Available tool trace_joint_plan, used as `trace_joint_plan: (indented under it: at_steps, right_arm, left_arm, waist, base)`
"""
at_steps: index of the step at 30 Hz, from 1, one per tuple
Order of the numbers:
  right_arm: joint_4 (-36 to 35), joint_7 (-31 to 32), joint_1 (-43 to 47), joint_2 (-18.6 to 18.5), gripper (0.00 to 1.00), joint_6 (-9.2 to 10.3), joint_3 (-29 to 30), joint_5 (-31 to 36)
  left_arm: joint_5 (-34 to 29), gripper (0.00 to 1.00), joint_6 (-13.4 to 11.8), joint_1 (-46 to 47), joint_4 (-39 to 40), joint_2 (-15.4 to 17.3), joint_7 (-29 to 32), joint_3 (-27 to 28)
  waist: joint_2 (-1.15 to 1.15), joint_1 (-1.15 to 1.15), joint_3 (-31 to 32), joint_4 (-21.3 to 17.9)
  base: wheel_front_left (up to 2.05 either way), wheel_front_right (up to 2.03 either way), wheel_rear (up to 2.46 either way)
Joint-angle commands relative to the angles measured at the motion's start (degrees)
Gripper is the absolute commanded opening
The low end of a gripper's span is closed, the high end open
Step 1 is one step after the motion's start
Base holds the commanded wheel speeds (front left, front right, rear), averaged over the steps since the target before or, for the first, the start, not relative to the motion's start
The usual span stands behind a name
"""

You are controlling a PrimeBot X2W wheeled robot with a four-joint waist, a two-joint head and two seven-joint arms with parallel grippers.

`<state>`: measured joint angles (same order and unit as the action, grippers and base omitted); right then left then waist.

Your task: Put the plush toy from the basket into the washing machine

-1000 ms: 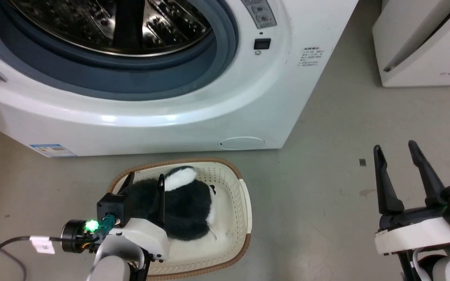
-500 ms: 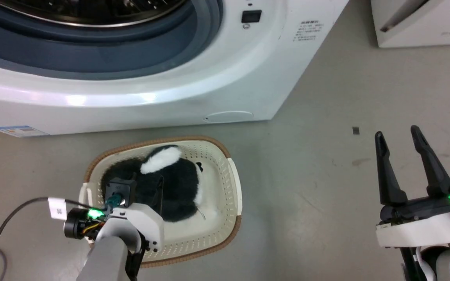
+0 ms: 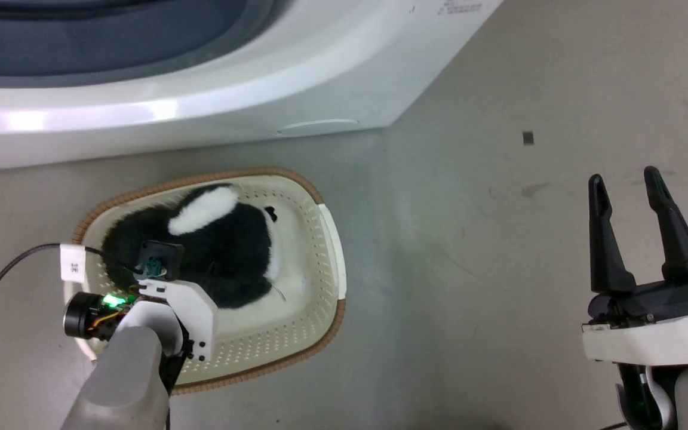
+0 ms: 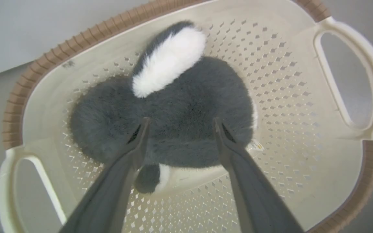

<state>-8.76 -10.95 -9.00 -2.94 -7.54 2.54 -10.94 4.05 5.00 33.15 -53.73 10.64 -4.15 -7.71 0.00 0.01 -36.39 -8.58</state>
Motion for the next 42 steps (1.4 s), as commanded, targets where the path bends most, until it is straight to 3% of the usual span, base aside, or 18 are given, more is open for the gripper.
trace_joint_plan:
  at_steps: [1, 26, 27, 28, 35, 42]
  right_arm:
    - [-0.5, -0.6, -1.3, 0.0, 1.0, 0.04, 0.0, -0.7]
    - [-1.1, -3.7, -5.6, 0.1, 1.0, 0.05, -0.4, -7.8]
    - [-1.1, -3.8, -5.8, 0.1, 1.0, 0.05, -0.3, -8.0]
    - [-1.1, -3.9, -5.9, 0.1, 1.0, 0.05, -0.2, -8.1]
    - [-0.8, -4.1, -6.2, 0.1, 1.0, 0.05, 0.3, -8.0]
    - [0.4, -4.1, -5.9, 0.1, 1.0, 0.05, 0.4, -7.6]
  left_arm:
    - [-0.2, 1.0, 0.3, 1.9, -1.6, 0.7, 0.2, -0.5]
    - [-1.4, 1.0, -0.1, 17.7, -18.0, 5.3, 0.9, -8.3]
    - [-1.0, 0.58, 0.1, 18.0, -18.6, 5.2, 1.2, -8.4]
    - [-0.7, 0.0, 0.4, 18.3, -19.2, 5.1, 1.1, -8.5]
    - [1.0, 0.0, 1.3, 17.8, -20.0, 4.2, -0.9, -8.7]
    - [2.3, 0.0, 1.5, 14.8, -20.1, 2.8, -4.3, -8.8]
  waist:
    - [0.0, -0.01, -2.1, -1.2]
    - [0.0, -0.01, -16.2, -6.1]
    - [0.0, -0.01, -16.6, -6.2]
    - [0.0, -0.01, -16.9, -6.3]
    - [0.0, -0.01, -15.1, -5.6]
    - [0.0, -0.01, -9.2, -4.8]
  base:
    - [0.0, 0.0, 0.0]
    - [0.0, 0.0, 0.0]
    - [0.0, 0.0, 0.0]
    - [0.0, 0.0, 0.0]
    - [0.0, 0.0, 0.0]
    - [0.0, 0.0, 0.0]
